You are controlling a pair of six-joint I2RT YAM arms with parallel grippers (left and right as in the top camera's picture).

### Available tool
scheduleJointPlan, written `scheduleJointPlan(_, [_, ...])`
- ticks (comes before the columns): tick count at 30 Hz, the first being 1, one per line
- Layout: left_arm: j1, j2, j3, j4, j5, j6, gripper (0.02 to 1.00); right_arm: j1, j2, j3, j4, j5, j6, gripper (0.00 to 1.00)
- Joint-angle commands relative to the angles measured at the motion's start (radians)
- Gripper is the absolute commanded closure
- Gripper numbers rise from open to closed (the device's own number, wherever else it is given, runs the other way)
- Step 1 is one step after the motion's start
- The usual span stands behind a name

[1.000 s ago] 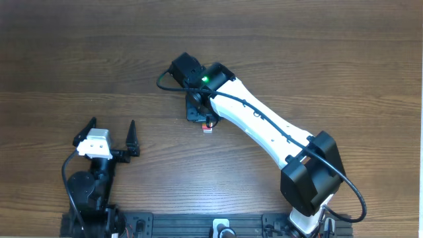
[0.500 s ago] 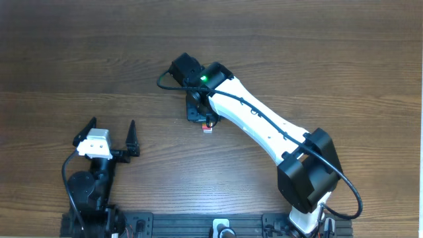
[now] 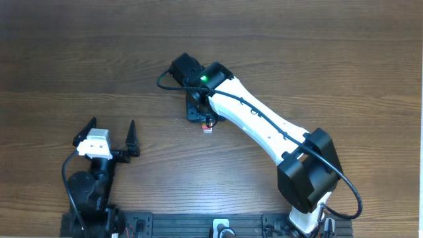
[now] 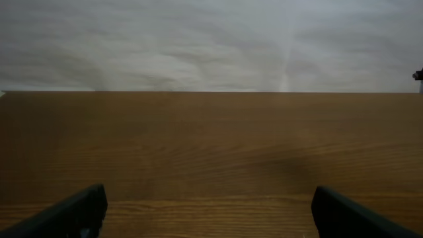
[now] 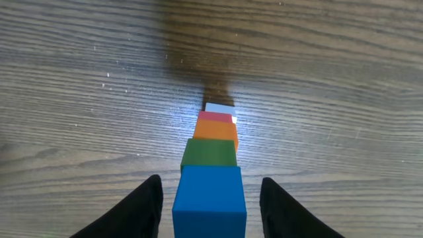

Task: Stack Cubes

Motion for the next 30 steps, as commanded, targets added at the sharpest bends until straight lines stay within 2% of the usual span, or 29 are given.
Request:
scheduleJointPlan(1, [-0.005,-0.002,-0.006,0.000,0.013,-0.011,0.018,-0.007,0.013,0.022,0.003,0.017,0.003,0.474])
scheduleJointPlan(5, [-0.005,-0.002,-0.006,0.000,0.013,-0.011,0.018,-0.008,0.013,0.022,0.005,0.017,0.003,0.299])
scheduleJointPlan(6, [-0.005,-0.002,-0.006,0.000,0.013,-0.011,0.018,-0.011,0.013,0.022,0.007,0.018,0.003,0.231])
scheduleJointPlan(7, [-0.005,-0.002,-0.006,0.000,0.013,-0.011,0.018,-0.015,0.013,0.022,0.008,0.018,0.003,0.084])
scheduleJointPlan(8, [-0.005,-0.002,-0.006,0.001,0.013,-0.011,0.018,-0.022,0.013,0.022,0.010,0.024,0.003,0.009])
scheduleJointPlan(16, [-0.005,-0.002,-0.006,0.000,0.013,-0.011,0.018,-0.144,0.012,0.054,0.044,0.036,-0.100,0.007])
scheduleJointPlan(21, [-0.005,-0.002,-0.006,0.000,0.013,-0.011,0.018,-0.295,-0.003,0.070,0.056,0.072,-0.195,0.007])
scheduleJointPlan(30, [-0.005,-0.002,-0.006,0.000,0.013,-0.011,0.018,-0.541,-0.113,0.051,0.055,0.078,-0.373,0.009])
